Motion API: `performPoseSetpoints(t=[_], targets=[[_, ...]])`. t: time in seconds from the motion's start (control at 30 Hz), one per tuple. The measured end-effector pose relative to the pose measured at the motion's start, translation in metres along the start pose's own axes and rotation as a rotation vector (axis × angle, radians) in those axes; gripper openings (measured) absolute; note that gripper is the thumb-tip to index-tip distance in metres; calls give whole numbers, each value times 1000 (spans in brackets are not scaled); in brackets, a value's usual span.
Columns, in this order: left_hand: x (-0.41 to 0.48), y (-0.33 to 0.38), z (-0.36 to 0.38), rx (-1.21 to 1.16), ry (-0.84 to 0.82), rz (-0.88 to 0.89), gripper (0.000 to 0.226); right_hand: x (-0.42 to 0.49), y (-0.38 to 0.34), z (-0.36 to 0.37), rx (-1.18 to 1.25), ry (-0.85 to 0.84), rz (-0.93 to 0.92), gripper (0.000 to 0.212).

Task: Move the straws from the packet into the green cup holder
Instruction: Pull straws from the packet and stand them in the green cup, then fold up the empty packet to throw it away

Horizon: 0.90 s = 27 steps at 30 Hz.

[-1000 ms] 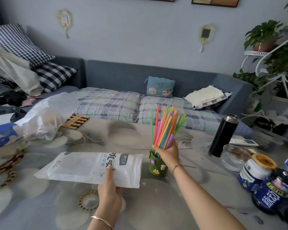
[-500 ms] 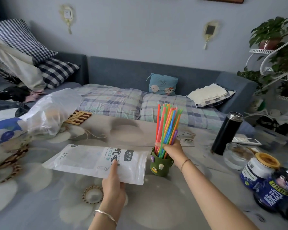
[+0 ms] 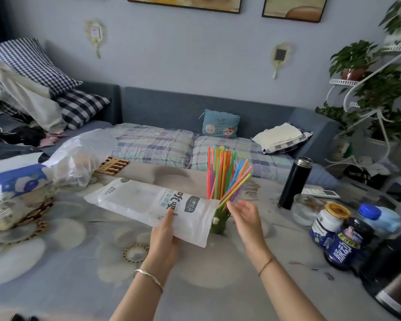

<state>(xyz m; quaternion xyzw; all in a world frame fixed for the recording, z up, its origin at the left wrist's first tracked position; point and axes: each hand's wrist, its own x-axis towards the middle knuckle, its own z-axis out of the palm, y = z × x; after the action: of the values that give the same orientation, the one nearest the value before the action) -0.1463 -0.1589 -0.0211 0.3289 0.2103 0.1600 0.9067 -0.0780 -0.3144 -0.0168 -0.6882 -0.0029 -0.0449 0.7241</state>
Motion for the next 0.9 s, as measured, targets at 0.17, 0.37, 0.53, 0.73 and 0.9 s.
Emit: performPoseSetpoints(t=[0.17, 0.37, 0.53, 0.73, 0.9], targets=[[-28, 4, 6, 83, -99, 51, 28, -43, -17, 10, 68, -279, 224, 27], [-44, 34, -1, 115, 79, 138, 78, -56, -50, 7, 144, -152, -21, 17], [-56, 65, -4, 698, 334, 742, 107, -60, -80, -4, -118, -200, -339, 26], [-67, 99, 1, 1315, -437, 747, 34, -76, -106, 5, -275, -476, -398, 24], [-74, 113, -10, 1234, -407, 681, 14, -76, -103, 10, -168, -407, -334, 24]])
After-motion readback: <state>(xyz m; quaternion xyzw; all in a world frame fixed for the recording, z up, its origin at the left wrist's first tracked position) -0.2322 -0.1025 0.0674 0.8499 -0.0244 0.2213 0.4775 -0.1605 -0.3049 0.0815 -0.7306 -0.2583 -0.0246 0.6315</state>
